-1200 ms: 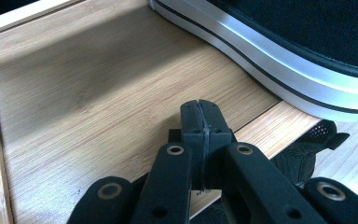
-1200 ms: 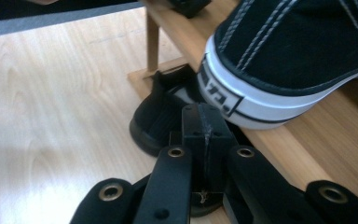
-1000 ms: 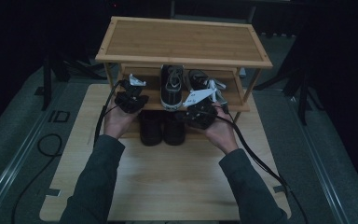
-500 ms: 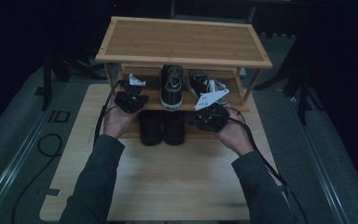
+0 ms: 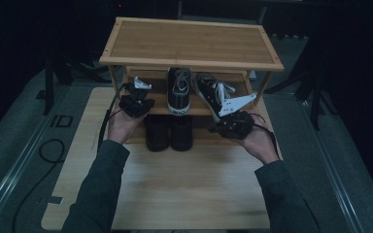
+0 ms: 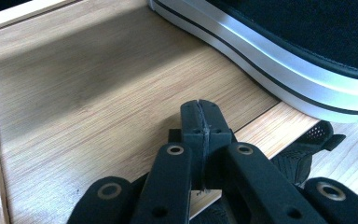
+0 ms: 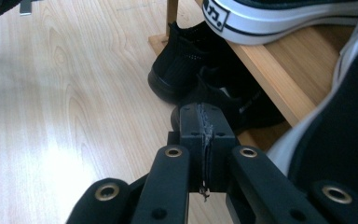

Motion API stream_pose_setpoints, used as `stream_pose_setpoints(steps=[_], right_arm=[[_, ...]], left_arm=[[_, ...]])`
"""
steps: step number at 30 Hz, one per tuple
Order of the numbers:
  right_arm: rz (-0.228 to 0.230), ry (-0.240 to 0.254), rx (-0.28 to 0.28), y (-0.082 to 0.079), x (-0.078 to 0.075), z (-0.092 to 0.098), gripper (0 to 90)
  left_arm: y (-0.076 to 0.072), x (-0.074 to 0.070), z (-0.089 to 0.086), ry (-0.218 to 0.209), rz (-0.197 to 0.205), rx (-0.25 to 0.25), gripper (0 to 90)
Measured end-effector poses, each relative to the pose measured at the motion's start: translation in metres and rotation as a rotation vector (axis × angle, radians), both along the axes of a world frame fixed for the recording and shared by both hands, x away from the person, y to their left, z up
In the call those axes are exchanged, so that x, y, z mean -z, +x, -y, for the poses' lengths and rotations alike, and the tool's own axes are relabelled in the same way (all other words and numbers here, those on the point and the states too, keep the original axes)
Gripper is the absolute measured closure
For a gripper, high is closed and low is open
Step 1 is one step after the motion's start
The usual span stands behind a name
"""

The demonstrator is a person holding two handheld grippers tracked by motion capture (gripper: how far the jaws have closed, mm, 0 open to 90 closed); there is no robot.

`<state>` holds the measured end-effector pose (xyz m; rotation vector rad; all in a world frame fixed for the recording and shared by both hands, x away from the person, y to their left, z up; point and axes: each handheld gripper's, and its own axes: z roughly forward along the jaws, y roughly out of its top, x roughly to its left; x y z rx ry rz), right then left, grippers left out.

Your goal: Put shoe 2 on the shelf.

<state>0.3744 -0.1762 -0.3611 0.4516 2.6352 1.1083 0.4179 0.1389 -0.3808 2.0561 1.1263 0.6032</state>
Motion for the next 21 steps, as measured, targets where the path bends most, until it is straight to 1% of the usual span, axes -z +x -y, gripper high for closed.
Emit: stream_pose_setpoints(steps=[3, 7, 10, 12, 17, 21], right_arm=[[0.003, 0.001, 0.004, -0.001, 0.001, 0.008, 88.7], [-0.004, 0.0, 0.012, -0.001, 0.002, 0.018, 89.1], [-0.006, 0.008, 0.025, -0.002, 0.003, 0.027, 89.4], [-0.015, 0.02, 0.021, -0.002, 0.003, 0.033, 89.5], [-0.005, 0.0, 0.022, -0.005, 0.002, 0.039, 89.5], [-0.006, 0.001, 0.03, -0.007, 0.004, 0.05, 89.5]], left_arm=[[0.0, 0.0, 0.0, -0.003, -0.001, 0.0, 90.0], [0.0, 0.0, 0.0, -0.001, 0.0, 0.0, 90.0], [0.0, 0.0, 0.0, -0.003, -0.001, 0.001, 90.0], [0.0, 0.0, 0.0, -0.003, -0.001, 0.002, 90.0], [0.0, 0.0, 0.0, -0.002, -0.001, 0.0, 90.0], [0.0, 0.0, -0.001, -0.003, -0.001, 0.001, 90.0]])
